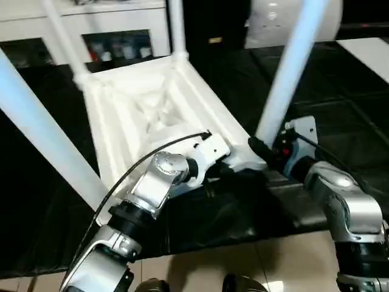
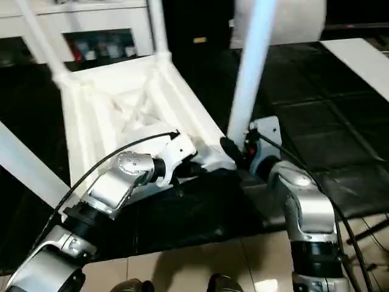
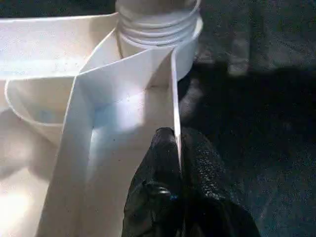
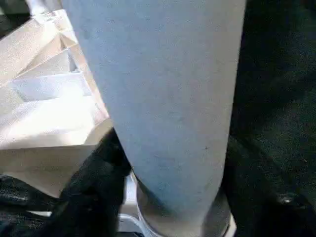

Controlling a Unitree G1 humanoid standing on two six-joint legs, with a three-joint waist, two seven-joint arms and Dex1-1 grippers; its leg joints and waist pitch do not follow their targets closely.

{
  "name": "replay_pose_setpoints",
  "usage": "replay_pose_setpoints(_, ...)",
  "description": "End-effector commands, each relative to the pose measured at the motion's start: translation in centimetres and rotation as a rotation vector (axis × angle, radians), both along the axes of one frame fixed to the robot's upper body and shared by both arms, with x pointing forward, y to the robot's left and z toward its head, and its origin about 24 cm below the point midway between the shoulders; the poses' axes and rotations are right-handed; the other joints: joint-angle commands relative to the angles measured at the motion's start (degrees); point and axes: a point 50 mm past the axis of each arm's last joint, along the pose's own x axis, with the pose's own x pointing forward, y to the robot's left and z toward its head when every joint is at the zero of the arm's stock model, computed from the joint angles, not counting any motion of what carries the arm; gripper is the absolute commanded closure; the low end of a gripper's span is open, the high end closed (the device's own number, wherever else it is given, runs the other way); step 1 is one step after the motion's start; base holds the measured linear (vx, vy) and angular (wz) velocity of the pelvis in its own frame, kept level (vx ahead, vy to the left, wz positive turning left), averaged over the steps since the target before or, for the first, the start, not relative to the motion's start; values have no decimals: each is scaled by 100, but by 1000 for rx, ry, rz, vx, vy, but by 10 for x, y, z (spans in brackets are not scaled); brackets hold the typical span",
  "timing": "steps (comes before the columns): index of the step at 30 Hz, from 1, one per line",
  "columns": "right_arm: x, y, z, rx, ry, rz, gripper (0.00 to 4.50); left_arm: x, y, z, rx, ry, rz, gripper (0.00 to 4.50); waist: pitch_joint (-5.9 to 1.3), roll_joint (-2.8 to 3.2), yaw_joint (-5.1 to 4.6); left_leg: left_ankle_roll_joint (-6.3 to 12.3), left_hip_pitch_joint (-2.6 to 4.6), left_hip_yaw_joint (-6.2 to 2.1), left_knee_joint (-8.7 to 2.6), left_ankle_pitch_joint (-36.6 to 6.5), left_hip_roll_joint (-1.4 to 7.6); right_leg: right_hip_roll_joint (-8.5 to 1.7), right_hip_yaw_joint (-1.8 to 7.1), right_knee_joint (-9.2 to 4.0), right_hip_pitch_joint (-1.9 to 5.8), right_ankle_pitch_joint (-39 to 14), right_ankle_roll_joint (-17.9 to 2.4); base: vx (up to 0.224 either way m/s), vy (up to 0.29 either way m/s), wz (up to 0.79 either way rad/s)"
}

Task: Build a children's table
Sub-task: Rotate leg to tighten

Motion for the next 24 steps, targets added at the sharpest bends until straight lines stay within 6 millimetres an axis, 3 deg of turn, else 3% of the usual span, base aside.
replay_pose_setpoints(1, -3, 6, -1, 27, 2, 68, 130, -9, -10, 1, -47, 3, -100, 450, -431, -117, 39, 834, -18, -119, -338, -368, 310, -416, 352, -410, 403, -1550, -979, 0, 0, 0)
replay_pose_setpoints(4, -13, -10, 8, -27, -39, 248, 101, -11, 1, 3, -56, 6, -218, 450, -400, -105, 87, 890, -10, -110, -337, -495, 310, -420, 349, -441, 401, -1740, -942, 0, 0, 0)
replay_pose_setpoints(8, -20, -18, 12, -71, -30, 375, 67, -13, 7, 4, -36, 0, -313, 450, -387, -102, 140, 805, 22, -120, -360, -705, 331, -416, 343, -474, 388, -2036, -896, 0, 0, 0)
replay_pose_setpoints(14, -22, -30, 19, -155, -40, 543, 41, -14, 18, 4, 29, -14, -451, 450, -408, -112, 210, 795, 35, -114, -349, -672, 357, -428, 365, -422, 380, -1771, -1032, 0, 0, 0)
replay_pose_setpoints(20, -31, -32, 21, -93, 58, 763, 102, -19, 29, 1, 82, 11, -584, 450, -440, -132, 288, 1044, 8, -108, -312, -375, 386, -431, 360, -341, 404, -1334, -1212, 0, 0, 0)
replay_pose_setpoints(24, -31, -29, 19, -79, 90, 842, 146, -21, 34, -1, 111, 21, -639, 450, -433, -133, 304, 997, 14, -109, -312, -419, 392, -437, 355, -354, 388, -1508, -1192, 0, 0, 0)
